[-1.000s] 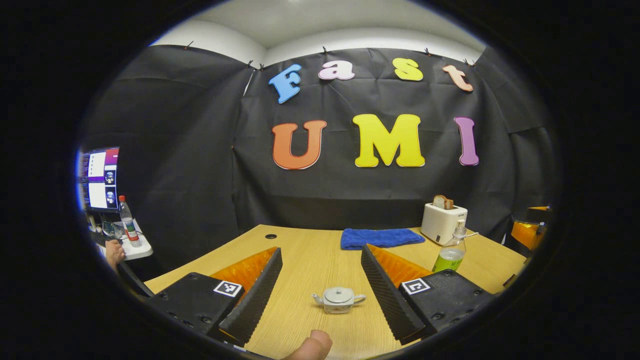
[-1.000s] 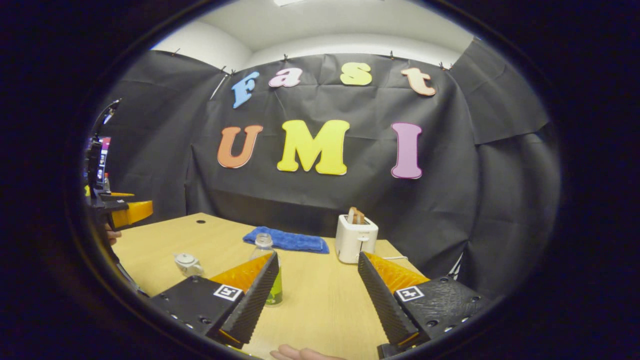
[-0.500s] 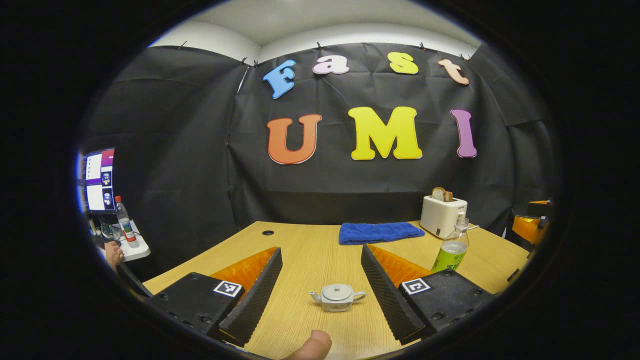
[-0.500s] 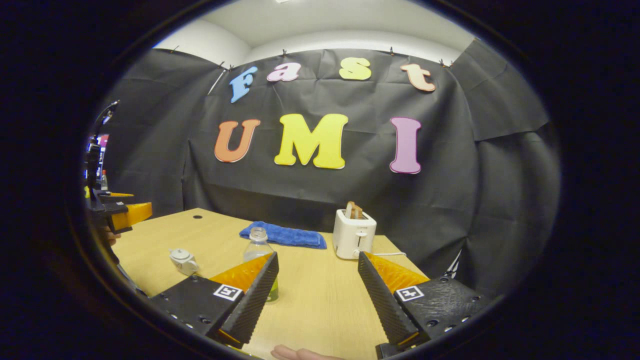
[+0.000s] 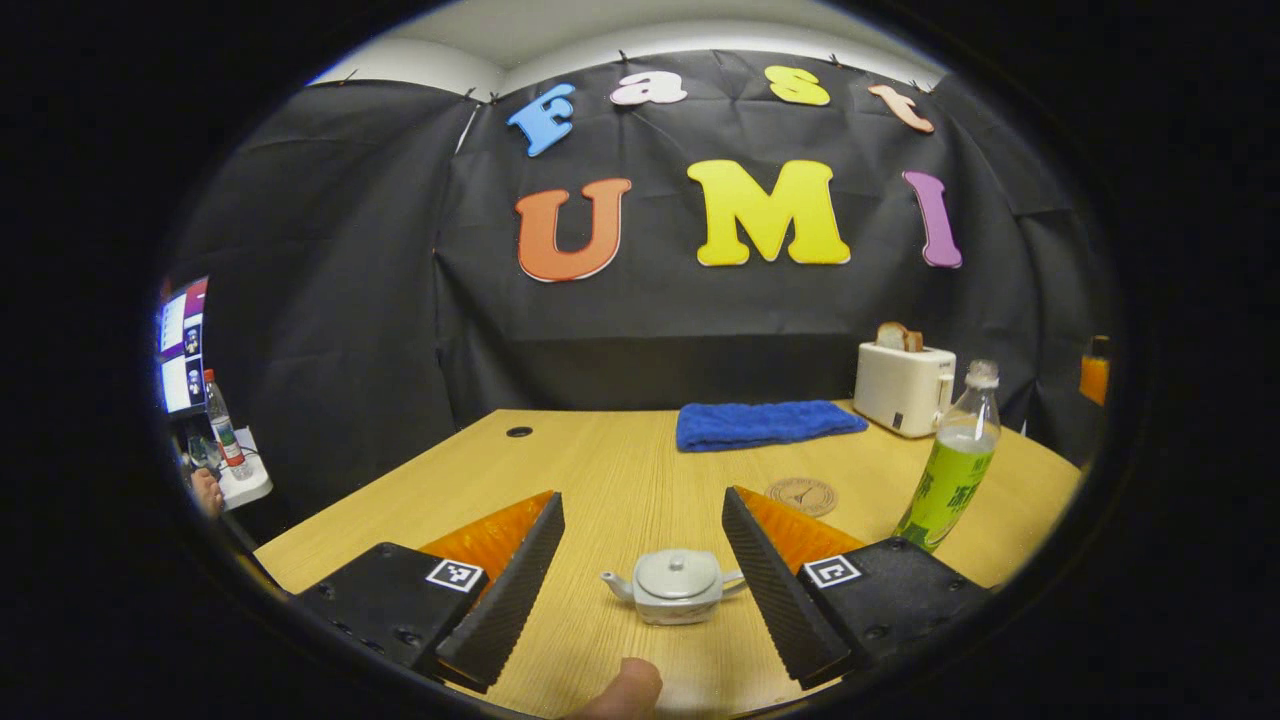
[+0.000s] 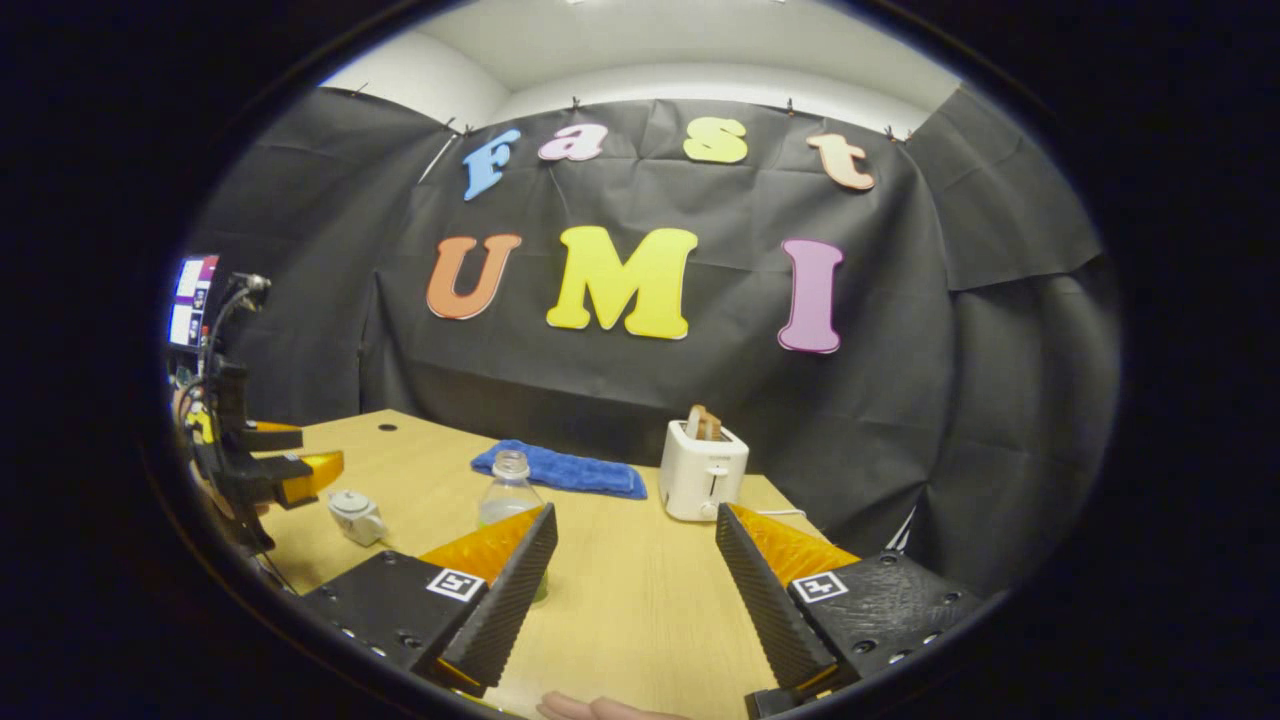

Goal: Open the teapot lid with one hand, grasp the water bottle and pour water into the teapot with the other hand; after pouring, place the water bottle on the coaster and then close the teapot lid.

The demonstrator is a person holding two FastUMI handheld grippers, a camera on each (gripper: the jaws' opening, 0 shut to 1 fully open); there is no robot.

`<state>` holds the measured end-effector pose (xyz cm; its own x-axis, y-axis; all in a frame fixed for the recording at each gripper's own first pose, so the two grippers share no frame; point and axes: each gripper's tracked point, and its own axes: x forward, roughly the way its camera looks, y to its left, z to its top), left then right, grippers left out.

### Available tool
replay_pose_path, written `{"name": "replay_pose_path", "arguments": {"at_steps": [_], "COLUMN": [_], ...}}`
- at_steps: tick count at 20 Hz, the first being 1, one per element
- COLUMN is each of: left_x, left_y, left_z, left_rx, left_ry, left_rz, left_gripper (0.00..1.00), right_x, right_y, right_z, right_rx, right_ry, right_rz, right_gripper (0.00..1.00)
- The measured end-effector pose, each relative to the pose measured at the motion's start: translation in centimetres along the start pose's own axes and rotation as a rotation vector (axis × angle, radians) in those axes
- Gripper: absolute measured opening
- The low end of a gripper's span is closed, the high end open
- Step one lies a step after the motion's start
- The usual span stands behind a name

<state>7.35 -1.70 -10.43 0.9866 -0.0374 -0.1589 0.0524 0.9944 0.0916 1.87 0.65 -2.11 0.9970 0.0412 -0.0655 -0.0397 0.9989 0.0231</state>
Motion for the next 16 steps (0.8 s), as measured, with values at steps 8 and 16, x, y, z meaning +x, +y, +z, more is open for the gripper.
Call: {"name": "replay_pose_path", "arguments": {"at_steps": [8, 16], "left_x": [2.2, 2.8], "left_y": [-1.3, -1.9], "left_z": [-3.8, -4.3], "left_rx": [-0.091, -0.063], "left_ry": [0.106, 0.08], "left_rz": [-0.041, -0.066], "left_gripper": [0.97, 0.65], "right_x": [0.7, 1.6], "right_y": [-0.1, 1.6], "right_z": [-0.3, -1.9], "right_rx": [0.059, 0.045], "right_ry": [0.007, 0.051], "right_rz": [-0.016, 0.01], "right_gripper": [0.95, 0.97]}}
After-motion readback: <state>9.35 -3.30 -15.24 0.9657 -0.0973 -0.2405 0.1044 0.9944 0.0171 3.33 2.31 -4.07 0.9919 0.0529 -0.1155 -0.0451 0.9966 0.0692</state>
